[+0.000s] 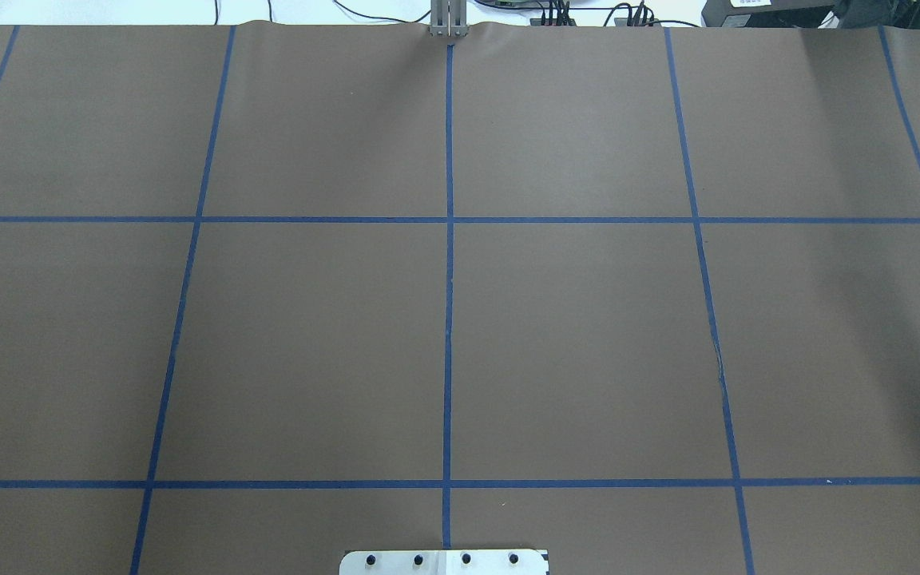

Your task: Place and press bell with both arms

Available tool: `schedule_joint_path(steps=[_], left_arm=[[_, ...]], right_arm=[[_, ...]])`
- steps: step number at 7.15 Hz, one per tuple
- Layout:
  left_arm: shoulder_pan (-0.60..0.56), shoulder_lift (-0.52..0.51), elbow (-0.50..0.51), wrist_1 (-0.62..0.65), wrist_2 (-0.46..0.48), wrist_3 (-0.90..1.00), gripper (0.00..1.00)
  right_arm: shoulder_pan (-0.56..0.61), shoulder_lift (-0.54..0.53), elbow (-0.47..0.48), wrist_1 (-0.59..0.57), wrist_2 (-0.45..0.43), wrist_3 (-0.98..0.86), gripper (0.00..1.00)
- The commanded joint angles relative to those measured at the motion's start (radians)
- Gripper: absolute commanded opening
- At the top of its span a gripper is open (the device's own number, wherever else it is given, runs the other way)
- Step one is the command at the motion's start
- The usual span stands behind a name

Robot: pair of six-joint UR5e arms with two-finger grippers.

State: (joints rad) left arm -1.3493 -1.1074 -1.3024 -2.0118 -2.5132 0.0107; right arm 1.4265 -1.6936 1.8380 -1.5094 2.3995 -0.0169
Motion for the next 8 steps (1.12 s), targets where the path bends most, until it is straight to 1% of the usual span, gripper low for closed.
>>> schedule_joint_path(steps=[1,6,8], left_arm=[[0.03,-0.003,0.0,-0.002,0.001,-0.028,1.0],[0.058,-0.002,0.002,0.001,0.002,-0.028,1.0],[0.059,-0.002,0.011,-0.001,0.022,-0.029,1.0]], right_arm=[[-0.008,-0.001,0.0,0.0,0.001,0.002,1.0],[-0.02,-0.001,0.0,0.0,0.001,0.003,1.0],[-0.023,-0.003,0.0,0.0,0.001,0.003,1.0]])
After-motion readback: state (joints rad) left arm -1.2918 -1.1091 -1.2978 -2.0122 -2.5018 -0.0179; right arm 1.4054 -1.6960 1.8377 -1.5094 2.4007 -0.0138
